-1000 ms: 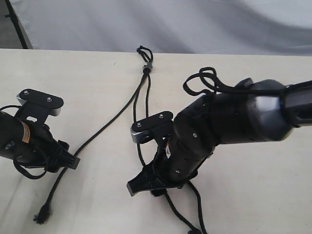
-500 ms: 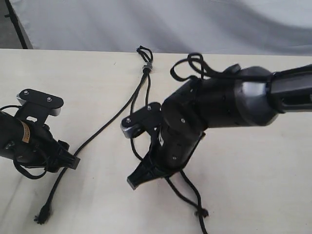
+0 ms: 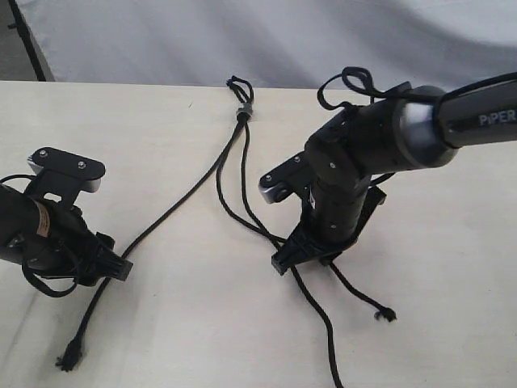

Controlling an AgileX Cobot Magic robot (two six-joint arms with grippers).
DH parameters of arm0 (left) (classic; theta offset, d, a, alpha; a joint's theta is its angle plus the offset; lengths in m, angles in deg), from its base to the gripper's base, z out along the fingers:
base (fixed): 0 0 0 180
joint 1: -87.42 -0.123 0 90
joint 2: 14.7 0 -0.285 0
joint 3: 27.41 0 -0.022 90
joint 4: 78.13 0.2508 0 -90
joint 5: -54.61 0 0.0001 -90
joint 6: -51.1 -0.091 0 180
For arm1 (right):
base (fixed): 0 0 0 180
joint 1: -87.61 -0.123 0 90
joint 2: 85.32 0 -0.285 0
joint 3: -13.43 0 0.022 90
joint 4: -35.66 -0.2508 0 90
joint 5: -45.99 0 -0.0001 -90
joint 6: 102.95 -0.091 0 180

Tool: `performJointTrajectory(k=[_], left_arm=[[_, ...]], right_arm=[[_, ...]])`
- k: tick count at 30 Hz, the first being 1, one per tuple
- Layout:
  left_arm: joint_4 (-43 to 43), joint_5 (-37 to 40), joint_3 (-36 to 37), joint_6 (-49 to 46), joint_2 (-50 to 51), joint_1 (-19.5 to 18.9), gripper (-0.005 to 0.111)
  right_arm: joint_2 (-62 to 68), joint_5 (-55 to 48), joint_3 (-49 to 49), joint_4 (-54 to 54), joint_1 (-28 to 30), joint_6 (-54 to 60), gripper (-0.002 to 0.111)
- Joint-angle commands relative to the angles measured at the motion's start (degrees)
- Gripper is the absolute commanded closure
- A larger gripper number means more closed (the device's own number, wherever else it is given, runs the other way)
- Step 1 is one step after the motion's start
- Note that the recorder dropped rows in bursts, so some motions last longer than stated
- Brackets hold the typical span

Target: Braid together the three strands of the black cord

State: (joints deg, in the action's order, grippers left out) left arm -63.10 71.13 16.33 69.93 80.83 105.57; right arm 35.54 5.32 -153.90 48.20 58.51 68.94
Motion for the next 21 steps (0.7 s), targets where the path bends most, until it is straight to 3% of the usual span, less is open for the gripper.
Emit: performJointTrajectory(k=[1, 5, 7, 9, 11, 15, 21], left_arm=[[-0.3, 0.2, 0.4, 0.5, -0.4, -0.2, 0.050], [-0.3, 0.2, 0.4, 0.5, -0.4, -0.2, 0.050], [-0.3, 0.2, 0.4, 0.5, -0.4, -0.2, 0.050], [-0.3, 0.3, 0.4, 0.5, -0.4, -0.2, 0.050], [-0.3, 0.4, 0.4, 0.5, -0.4, -0.2, 0.050], [-0.3, 0.4, 0.4, 0.5, -0.4, -0.2, 0.050], [-0.3, 0.4, 0.4, 0.5, -0.4, -0.2, 0.050]], right_arm=[[2.2, -3.1, 0.0, -3.8, -1.9, 0.5, 0.109], [2.2, -7.1, 0.0, -12.5, -7.3, 7.0, 0.109], [1.1, -7.4, 0.0, -19.8, -13.4, 15.7, 0.109], [-1.6, -7.4, -0.5, -18.5, -18.9, 18.0, 0.109], [-5.4, -7.4, -1.9, -15.0, -19.8, 15.8, 0.109], [-12.8, -7.7, -4.7, -10.5, -13.7, 13.3, 0.109], [-17.4, -7.7, -5.0, -6.7, 4.6, 10.4, 0.109]])
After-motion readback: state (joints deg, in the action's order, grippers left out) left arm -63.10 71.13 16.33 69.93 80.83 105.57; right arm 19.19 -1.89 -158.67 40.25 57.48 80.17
